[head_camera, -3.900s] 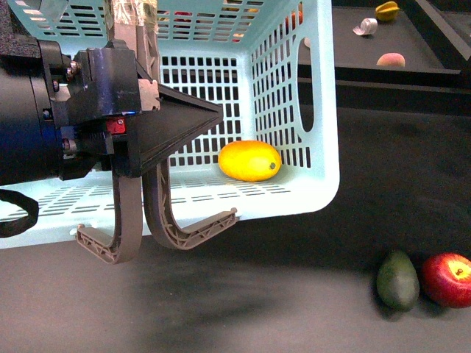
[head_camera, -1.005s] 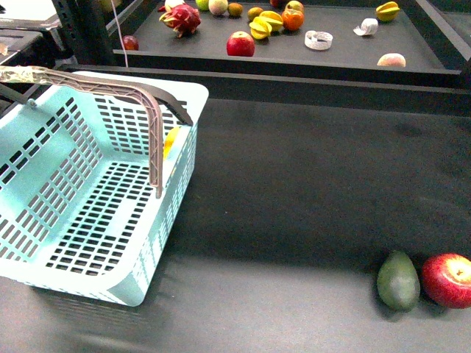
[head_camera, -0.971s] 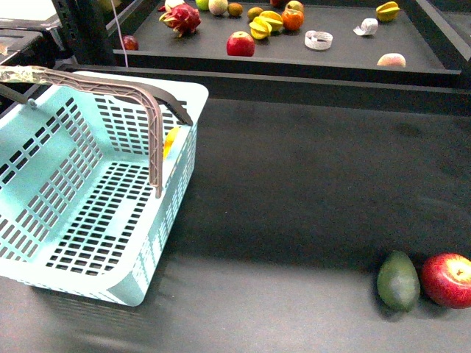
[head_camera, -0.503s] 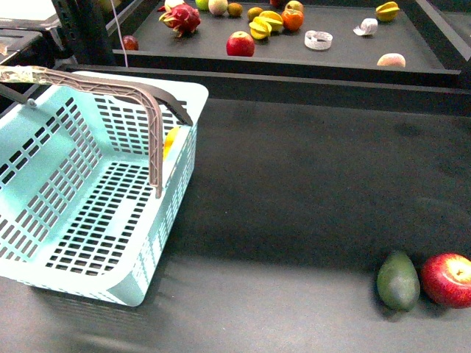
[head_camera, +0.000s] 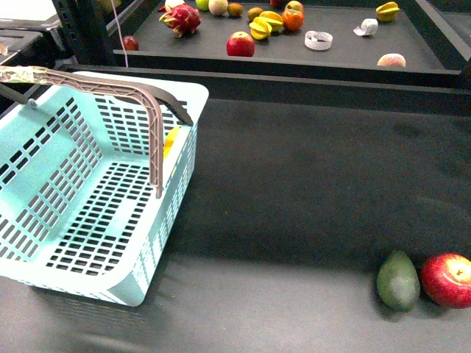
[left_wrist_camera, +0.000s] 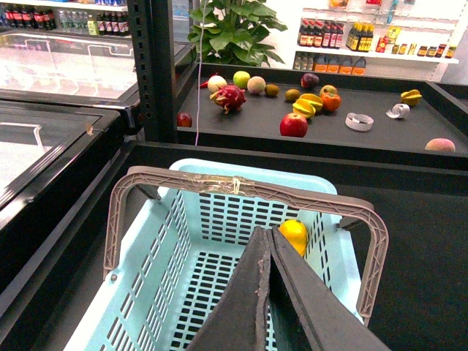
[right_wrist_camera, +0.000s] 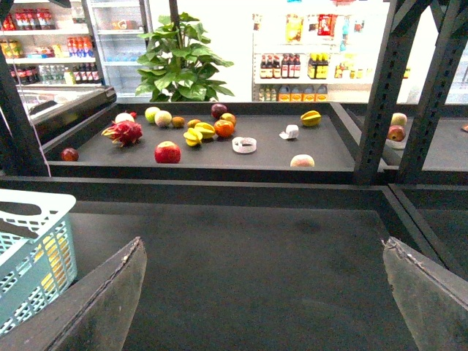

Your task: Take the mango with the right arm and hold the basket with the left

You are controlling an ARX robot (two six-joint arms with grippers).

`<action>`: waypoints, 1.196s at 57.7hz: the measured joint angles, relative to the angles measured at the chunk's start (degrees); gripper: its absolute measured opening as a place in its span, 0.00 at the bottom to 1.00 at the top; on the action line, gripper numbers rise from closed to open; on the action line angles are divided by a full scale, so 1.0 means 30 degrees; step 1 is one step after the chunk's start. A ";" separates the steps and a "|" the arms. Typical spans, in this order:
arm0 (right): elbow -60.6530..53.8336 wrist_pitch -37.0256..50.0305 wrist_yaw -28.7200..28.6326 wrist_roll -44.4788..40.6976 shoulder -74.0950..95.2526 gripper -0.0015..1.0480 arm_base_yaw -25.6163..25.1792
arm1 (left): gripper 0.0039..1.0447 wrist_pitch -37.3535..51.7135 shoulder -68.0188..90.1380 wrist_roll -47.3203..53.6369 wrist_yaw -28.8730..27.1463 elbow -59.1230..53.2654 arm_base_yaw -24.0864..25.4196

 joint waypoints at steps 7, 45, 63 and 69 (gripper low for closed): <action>0.0000 0.0000 0.0000 0.0000 0.0000 0.92 0.0000 | 0.04 -0.1778 -0.2171 0.0051 0.0000 -0.0342 0.0000; 0.0000 0.0000 0.0000 0.0000 0.0000 0.92 0.0000 | 0.04 -1.0076 -1.1176 0.0175 0.0000 -0.0379 0.0000; 0.0000 0.0000 0.0000 0.0000 0.0000 0.92 0.0000 | 0.04 -1.2203 -1.3325 0.0182 0.0007 -0.0379 0.0000; 0.0000 0.0000 0.0000 0.0000 0.0000 0.92 0.0000 | 0.04 -1.2713 -1.3828 0.0175 0.0007 -0.0379 0.0000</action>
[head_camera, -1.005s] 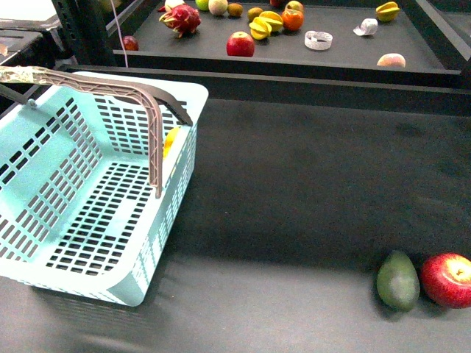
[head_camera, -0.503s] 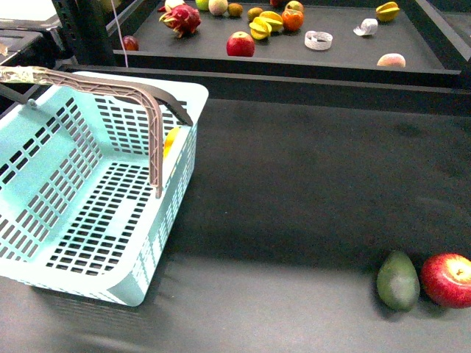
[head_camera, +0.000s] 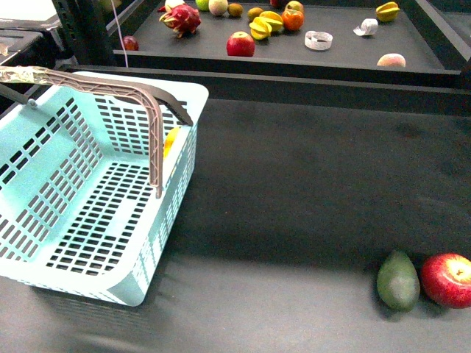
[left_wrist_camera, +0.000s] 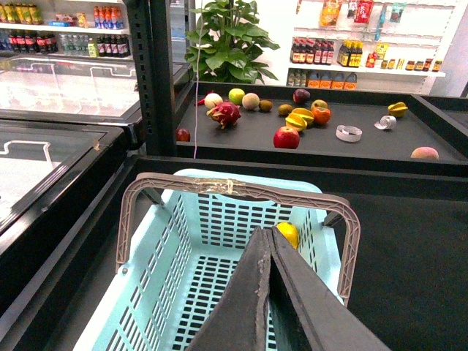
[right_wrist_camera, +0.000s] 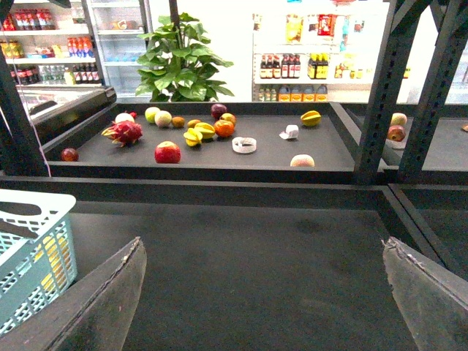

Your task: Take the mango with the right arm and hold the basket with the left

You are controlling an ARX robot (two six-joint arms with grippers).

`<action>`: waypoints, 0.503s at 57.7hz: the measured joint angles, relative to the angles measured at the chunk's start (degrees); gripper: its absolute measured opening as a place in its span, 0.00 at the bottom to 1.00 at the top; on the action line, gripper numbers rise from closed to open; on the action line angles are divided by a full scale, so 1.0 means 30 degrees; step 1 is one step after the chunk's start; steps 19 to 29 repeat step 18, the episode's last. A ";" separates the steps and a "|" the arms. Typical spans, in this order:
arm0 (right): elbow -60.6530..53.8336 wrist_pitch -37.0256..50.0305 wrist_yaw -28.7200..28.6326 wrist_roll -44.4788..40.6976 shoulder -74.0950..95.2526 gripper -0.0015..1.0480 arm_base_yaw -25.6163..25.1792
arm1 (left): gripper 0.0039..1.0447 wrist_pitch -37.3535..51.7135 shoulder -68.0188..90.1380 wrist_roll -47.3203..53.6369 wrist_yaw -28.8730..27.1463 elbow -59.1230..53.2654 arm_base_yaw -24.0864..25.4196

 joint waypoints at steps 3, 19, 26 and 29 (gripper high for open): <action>0.0000 0.0000 0.0000 0.0000 0.0000 0.92 0.0000 | 0.04 -0.0780 -0.0714 0.0000 -0.0007 0.0007 0.0000; -0.0007 0.0000 -0.0007 0.0000 0.0000 0.92 0.0000 | 0.04 -0.3497 -0.3359 0.0007 0.0000 0.0007 0.0000; -0.0007 0.0000 -0.0007 0.0000 0.0000 0.92 0.0000 | 0.04 -0.3497 -0.3359 0.0007 0.0000 0.0007 0.0000; -0.0007 0.0000 -0.0007 0.0000 0.0000 0.92 0.0000 | 0.04 -0.3497 -0.3359 0.0007 0.0000 0.0007 0.0000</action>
